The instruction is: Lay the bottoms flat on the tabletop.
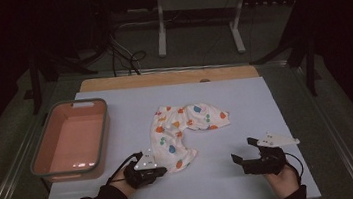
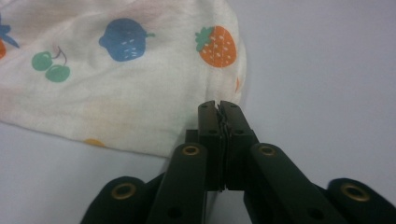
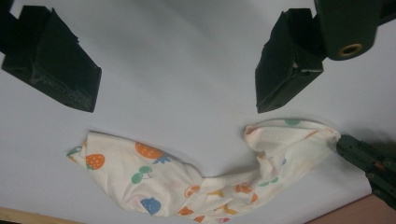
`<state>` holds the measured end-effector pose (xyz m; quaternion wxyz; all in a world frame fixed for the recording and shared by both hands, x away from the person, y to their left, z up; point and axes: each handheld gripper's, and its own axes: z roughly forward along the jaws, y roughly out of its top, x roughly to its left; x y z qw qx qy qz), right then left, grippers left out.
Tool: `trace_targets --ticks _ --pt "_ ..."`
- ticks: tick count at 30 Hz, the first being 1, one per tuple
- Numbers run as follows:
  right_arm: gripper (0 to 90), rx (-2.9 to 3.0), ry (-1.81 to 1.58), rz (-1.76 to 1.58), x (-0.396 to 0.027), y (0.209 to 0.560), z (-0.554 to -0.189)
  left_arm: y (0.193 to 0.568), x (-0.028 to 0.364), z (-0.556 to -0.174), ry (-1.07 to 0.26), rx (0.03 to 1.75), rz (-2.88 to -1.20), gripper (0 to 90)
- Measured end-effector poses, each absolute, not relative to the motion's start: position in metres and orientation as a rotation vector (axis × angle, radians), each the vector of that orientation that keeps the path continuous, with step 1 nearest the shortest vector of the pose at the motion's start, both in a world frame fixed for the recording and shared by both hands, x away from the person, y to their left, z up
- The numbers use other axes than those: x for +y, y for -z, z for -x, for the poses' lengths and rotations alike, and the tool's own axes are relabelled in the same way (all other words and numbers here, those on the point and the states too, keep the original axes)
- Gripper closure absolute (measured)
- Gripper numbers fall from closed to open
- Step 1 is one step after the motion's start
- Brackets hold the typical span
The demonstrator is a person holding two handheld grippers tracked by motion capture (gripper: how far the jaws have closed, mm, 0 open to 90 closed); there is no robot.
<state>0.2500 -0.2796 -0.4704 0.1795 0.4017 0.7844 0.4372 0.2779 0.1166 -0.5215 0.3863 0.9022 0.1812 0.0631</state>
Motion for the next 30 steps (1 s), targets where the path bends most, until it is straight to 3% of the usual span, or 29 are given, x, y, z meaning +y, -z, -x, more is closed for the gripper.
trace_targets --ticks 11,24,30 --pt "14.5 2.206 -1.241 -1.141 -0.282 0.47 -0.251 0.503 0.148 -0.264 -0.14 0.436 -2.281 90.0" --pt "14.5 2.205 -1.239 -1.156 -0.282 0.47 -0.251 0.514 0.171 -0.252 -0.124 0.467 -2.33 90.0" --pt "14.5 2.203 -1.236 -1.161 -0.282 0.471 -0.252 0.514 0.168 -0.249 -0.133 0.464 -2.32 76.3"
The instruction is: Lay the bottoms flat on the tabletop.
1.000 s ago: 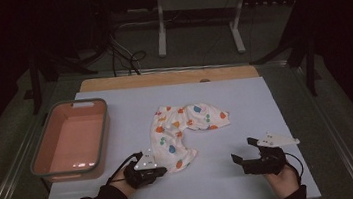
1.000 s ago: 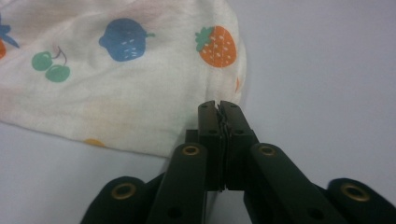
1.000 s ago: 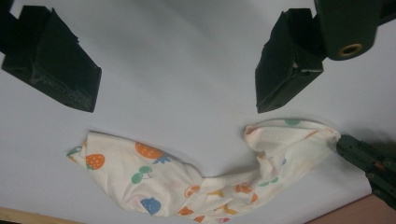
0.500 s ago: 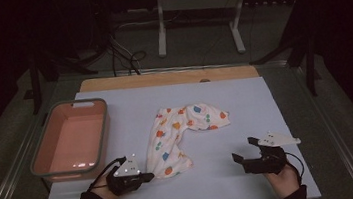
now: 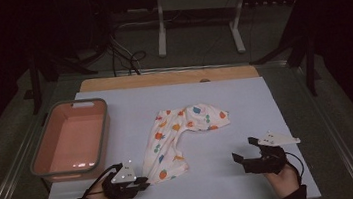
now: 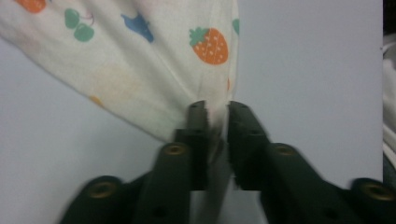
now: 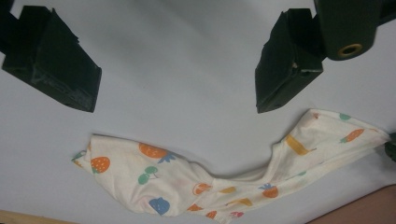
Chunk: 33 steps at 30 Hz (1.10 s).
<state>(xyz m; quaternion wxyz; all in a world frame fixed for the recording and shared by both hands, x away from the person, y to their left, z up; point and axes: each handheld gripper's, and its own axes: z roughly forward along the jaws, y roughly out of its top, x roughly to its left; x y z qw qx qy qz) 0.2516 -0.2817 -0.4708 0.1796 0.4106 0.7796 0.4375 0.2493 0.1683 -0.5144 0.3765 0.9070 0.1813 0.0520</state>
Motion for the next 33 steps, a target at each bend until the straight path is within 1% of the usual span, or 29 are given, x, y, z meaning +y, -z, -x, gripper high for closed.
trace_targets --ticks 1,2,3,4,6,7,11,12,13,15,16,17,19,20,21,22,23,24,25,28,29,30,31,32,33 --pt "14.4 2.205 -1.237 -1.159 -0.282 0.471 -0.252 0.509 0.167 -0.25 -0.131 0.474 -2.282 66.5" --pt "14.4 2.205 -1.237 -1.159 -0.282 0.471 -0.252 0.509 0.167 -0.25 -0.131 0.474 -2.282 65.7" --pt "14.4 2.203 -1.237 -1.156 -0.282 0.47 -0.252 0.501 0.162 -0.251 -0.128 0.469 -2.251 61.1" --pt "14.4 2.203 -1.237 -1.156 -0.282 0.47 -0.252 0.501 0.162 -0.251 -0.128 0.469 -2.251 58.1" --pt "14.4 2.201 -1.236 -1.163 -0.282 0.471 -0.252 0.488 0.15 -0.254 -0.121 0.454 -2.203 56.6" --pt "14.4 2.201 -1.236 -1.163 -0.282 0.471 -0.252 0.488 0.15 -0.254 -0.121 0.454 -2.203 53.8" --pt "14.5 2.206 -1.238 -1.156 -0.282 0.471 -0.253 0.478 0.124 -0.259 -0.105 0.429 -2.171 53.9" --pt "14.5 2.206 -1.239 -1.157 -0.282 0.471 -0.253 0.478 0.108 -0.261 -0.109 0.41 -2.187 53.9" --pt "14.5 2.206 -1.239 -1.157 -0.282 0.471 -0.253 0.478 0.108 -0.261 -0.109 0.41 -2.187 53.9" --pt "14.5 2.21 -1.24 -1.16 -0.283 0.471 -0.253 0.482 0.085 -0.265 -0.107 0.384 -2.213 55.1" --pt "14.5 2.211 -1.242 -1.162 -0.283 0.472 -0.253 0.482 0.085 -0.265 -0.107 0.384 -2.213 55.1" --pt "14.5 2.213 -1.241 -1.164 -0.282 0.472 -0.253 0.487 0.071 -0.268 -0.122 0.358 -2.249 55.1" --pt "14.5 2.215 -1.241 -1.161 -0.283 0.472 -0.253 0.491 0.063 -0.27 -0.126 0.352 -2.275 55.2" --pt "14.6 2.214 -1.243 -1.161 -0.283 0.472 -0.253 0.494 0.059 -0.271 -0.13 0.348 -2.285 55.7" --pt "14.8 2.216 -1.244 -1.165 -0.283 0.473 -0.253 0.501 0.051 -0.276 -0.148 0.349 -2.344 57.6" --pt "14.8 2.216 -1.249 -1.166 -0.283 0.473 -0.253 0.505 0.047 -0.278 -0.149 0.364 -2.347 57.9" --pt "14.8 2.216 -1.249 -1.166 -0.283 0.473 -0.253 0.505 0.047 -0.278 -0.149 0.364 -2.347 60.7" --pt "14.8 2.217 -1.25 -1.162 -0.283 0.473 -0.253 0.51 0.045 -0.281 -0.172 0.353 -2.375 60.7" --pt "14.8 2.217 -1.247 -1.163 -0.284 0.473 -0.253 0.515 0.043 -0.283 -0.198 0.373 -2.392 63.0" --pt "14.9 2.21 -1.251 -1.169 -0.284 0.473 -0.253 0.518 0.042 -0.285 -0.195 0.387 -2.373 68.3" --pt "14.9 2.21 -1.251 -1.169 -0.284 0.473 -0.253 0.518 0.042 -0.285 -0.195 0.387 -2.373 72.7" --pt "14.9 2.211 -1.25 -1.169 -0.285 0.473 -0.253 0.519 0.042 -0.284 -0.201 0.381 -2.364 72.7" --pt "14.9 2.214 -1.255 -1.167 -0.285 0.473 -0.253 0.519 0.041 -0.284 -0.209 0.397 -2.353 86.6" --pt "14.9 2.214 -1.255 -1.167 -0.285 0.473 -0.253 0.519 0.041 -0.284 -0.209 0.397 -2.353 88.6" --pt "15.0 2.213 -1.251 -1.165 -0.285 0.473 -0.253 0.518 0.041 -0.283 -0.171 0.389 -2.336 89.3"
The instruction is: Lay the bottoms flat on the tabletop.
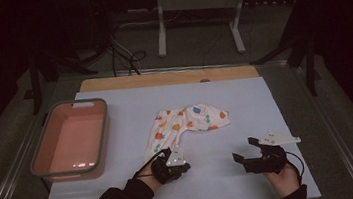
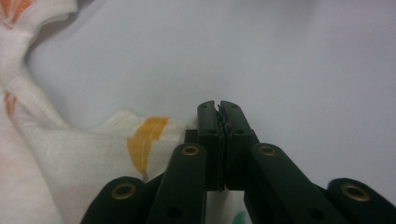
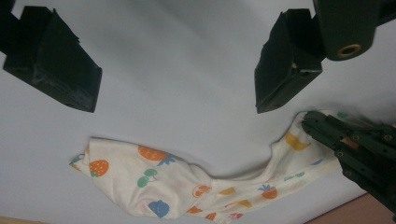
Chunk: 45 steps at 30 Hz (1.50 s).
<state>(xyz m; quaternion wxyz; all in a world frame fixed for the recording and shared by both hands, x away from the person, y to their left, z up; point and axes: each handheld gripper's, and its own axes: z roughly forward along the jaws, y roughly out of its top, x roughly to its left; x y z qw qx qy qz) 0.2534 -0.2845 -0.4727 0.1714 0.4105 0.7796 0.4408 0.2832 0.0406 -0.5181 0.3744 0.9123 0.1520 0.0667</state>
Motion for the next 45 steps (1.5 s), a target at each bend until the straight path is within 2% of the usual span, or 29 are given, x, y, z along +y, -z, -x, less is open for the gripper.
trace_targets --ticks 10,13,23,26,27,29,30,33,40,41,45 --pt "15.0 2.204 -1.271 -1.171 -0.284 0.471 -0.252 0.504 0.032 -0.27 -0.116 0.296 -2.318 89.6" --pt "15.0 2.206 -1.268 -1.167 -0.284 0.47 -0.252 0.504 0.029 -0.264 -0.059 0.232 -2.332 89.5" --pt "15.0 2.21 -1.268 -1.17 -0.283 0.47 -0.252 0.512 0.026 -0.26 -0.02 0.221 -2.358 88.7" --pt "14.9 2.213 -1.269 -1.161 -0.283 0.471 -0.253 0.514 0.027 -0.262 0.005 0.22 -2.351 85.2" --pt "15.0 2.214 -1.271 -1.162 -0.283 0.471 -0.253 0.513 0.027 -0.262 0.018 0.227 -2.334 82.4" --pt "14.9 2.21 -1.268 -1.165 -0.284 0.471 -0.252 0.509 0.031 -0.265 -0.002 0.242 -2.302 63.4" --pt "14.9 2.21 -1.268 -1.165 -0.284 0.471 -0.252 0.506 0.033 -0.266 -0.016 0.268 -2.277 63.4" --pt "14.9 2.202 -1.277 -1.165 -0.285 0.471 -0.253 0.494 0.042 -0.275 -0.048 0.319 -2.232 46.4" --pt "14.9 2.193 -1.275 -1.171 -0.287 0.471 -0.254 0.476 0.069 -0.288 -0.104 0.375 -2.149 20.3" --pt "14.9 2.189 -1.273 -1.177 -0.287 0.471 -0.254 0.475 0.072 -0.289 -0.103 0.384 -2.141 14.1" --pt "14.9 2.189 -1.277 -1.177 -0.288 0.472 -0.254 0.475 0.085 -0.29 -0.121 0.437 -2.139 5.6"
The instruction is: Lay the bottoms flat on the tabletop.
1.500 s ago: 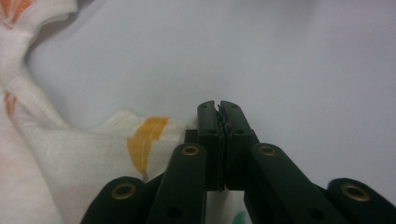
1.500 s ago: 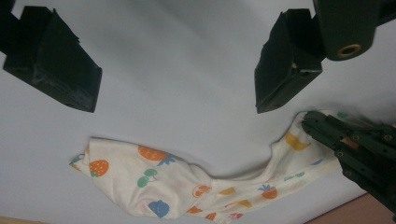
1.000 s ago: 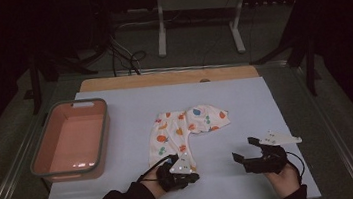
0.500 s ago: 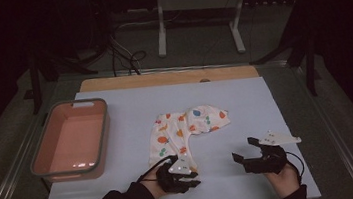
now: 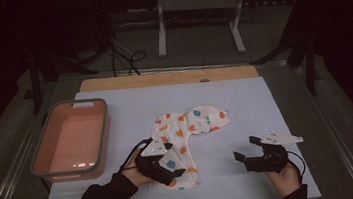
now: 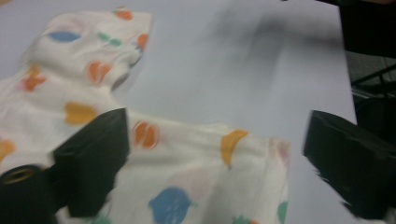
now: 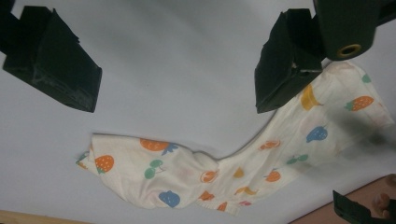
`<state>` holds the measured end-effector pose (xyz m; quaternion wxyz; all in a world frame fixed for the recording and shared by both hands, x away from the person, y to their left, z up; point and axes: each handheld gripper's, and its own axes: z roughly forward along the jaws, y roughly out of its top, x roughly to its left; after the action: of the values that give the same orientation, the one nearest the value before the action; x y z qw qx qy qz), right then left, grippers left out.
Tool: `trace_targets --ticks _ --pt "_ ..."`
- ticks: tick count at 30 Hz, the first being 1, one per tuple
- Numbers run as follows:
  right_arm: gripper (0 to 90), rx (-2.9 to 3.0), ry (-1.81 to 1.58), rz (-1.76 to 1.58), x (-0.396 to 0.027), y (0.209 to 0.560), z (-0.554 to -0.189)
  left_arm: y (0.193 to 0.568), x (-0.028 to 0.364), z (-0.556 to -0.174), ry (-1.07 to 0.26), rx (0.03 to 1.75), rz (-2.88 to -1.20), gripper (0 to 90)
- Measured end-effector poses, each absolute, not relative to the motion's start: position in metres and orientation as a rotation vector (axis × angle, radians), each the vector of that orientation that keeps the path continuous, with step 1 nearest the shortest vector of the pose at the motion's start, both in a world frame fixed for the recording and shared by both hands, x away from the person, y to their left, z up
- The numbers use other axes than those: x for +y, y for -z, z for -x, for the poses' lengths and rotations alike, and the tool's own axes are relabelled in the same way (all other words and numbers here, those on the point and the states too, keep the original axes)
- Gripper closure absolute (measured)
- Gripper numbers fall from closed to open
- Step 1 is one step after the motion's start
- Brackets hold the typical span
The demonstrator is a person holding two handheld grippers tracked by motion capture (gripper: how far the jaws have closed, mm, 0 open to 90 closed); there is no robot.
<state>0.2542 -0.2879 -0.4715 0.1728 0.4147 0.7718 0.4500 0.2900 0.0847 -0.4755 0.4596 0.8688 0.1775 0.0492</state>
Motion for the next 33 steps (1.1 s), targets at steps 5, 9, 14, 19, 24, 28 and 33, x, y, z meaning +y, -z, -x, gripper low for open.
trace_targets --ticks 5,9,14,19,24,28,33 --pt "14.9 2.187 -1.271 -1.174 -0.288 0.472 -0.255 0.481 0.103 -0.287 -0.153 0.488 -2.107 2.0" --pt "14.7 2.187 -1.277 -1.173 -0.288 0.472 -0.255 0.484 0.118 -0.283 -0.194 0.533 -2.083 0.6" --pt "14.7 2.183 -1.266 -1.171 -0.288 0.474 -0.256 0.488 0.137 -0.277 -0.223 0.577 -2.038 0.5" --pt "14.5 2.184 -1.268 -1.169 -0.29 0.476 -0.258 0.493 0.154 -0.267 -0.249 0.605 -2.027 0.6" --pt "14.5 2.176 -1.268 -1.161 -0.29 0.475 -0.262 0.5 0.164 -0.26 -0.254 0.623 -2.042 0.5" --pt "14.6 2.175 -1.256 -1.168 -0.29 0.476 -0.268 0.5 0.169 -0.259 -0.283 0.66 -2.028 0.6" --pt "14.6 2.168 -1.244 -1.172 -0.291 0.479 -0.275 0.501 0.169 -0.261 -0.318 0.73 -1.99 0.6"
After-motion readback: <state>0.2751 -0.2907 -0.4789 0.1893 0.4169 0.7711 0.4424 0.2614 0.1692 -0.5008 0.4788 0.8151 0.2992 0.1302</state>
